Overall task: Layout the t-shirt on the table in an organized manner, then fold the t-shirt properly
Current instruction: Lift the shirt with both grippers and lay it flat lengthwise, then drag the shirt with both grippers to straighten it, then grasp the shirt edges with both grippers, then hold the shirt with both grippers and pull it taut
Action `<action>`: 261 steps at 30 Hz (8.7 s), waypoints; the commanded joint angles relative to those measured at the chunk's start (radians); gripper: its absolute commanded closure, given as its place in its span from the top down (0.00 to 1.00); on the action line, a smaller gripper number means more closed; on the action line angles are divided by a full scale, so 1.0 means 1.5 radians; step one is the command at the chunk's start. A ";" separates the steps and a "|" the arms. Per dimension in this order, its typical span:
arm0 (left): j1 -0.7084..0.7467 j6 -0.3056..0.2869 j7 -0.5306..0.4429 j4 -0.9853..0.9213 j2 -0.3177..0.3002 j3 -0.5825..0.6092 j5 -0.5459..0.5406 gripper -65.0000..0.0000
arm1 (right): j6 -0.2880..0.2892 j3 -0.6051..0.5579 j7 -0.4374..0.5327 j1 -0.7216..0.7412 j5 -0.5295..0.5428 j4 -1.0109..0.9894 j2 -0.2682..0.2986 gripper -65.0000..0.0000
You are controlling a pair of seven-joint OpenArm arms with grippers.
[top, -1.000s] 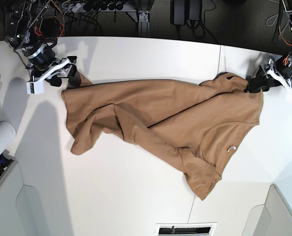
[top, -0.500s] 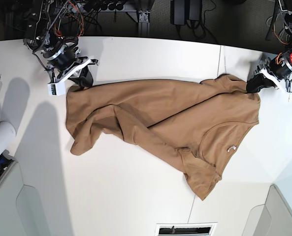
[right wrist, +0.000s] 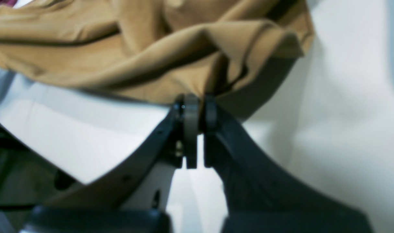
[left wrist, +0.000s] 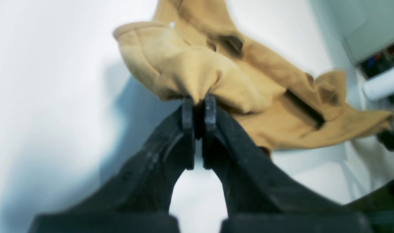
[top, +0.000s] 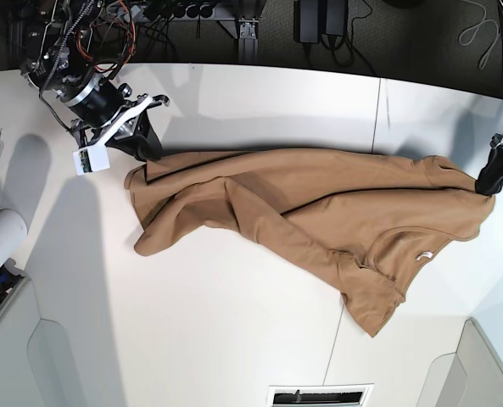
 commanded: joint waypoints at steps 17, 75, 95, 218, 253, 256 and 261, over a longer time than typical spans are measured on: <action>-0.103 -0.005 -0.122 0.220 -0.026 -0.019 0.074 0.00 | 0.004 0.205 0.039 -0.036 0.062 0.226 0.003 0.00; -0.404 -0.005 -0.150 -0.470 -0.032 0.443 0.270 0.55 | 0.014 0.185 0.078 0.108 0.013 -0.273 0.054 0.64; -0.404 -0.005 -0.120 -0.406 -0.121 0.443 0.177 0.00 | 0.020 0.040 0.001 0.190 0.047 -0.261 0.054 0.00; -0.370 -0.005 -0.189 -0.204 0.070 0.597 0.357 0.30 | -0.072 0.118 0.126 0.289 -0.043 -0.373 0.010 0.69; -0.369 -0.005 -0.176 -0.204 0.062 0.641 0.383 0.30 | -0.050 0.095 0.139 0.374 -0.099 -0.524 0.012 0.65; -0.369 -0.005 -0.177 -0.204 0.053 0.641 0.382 0.30 | -0.071 0.095 0.146 0.374 -0.108 -0.524 0.018 0.65; -0.369 -0.005 -0.179 -0.204 0.048 0.641 0.382 0.30 | -0.077 0.095 0.165 0.378 -0.110 -0.524 0.028 0.65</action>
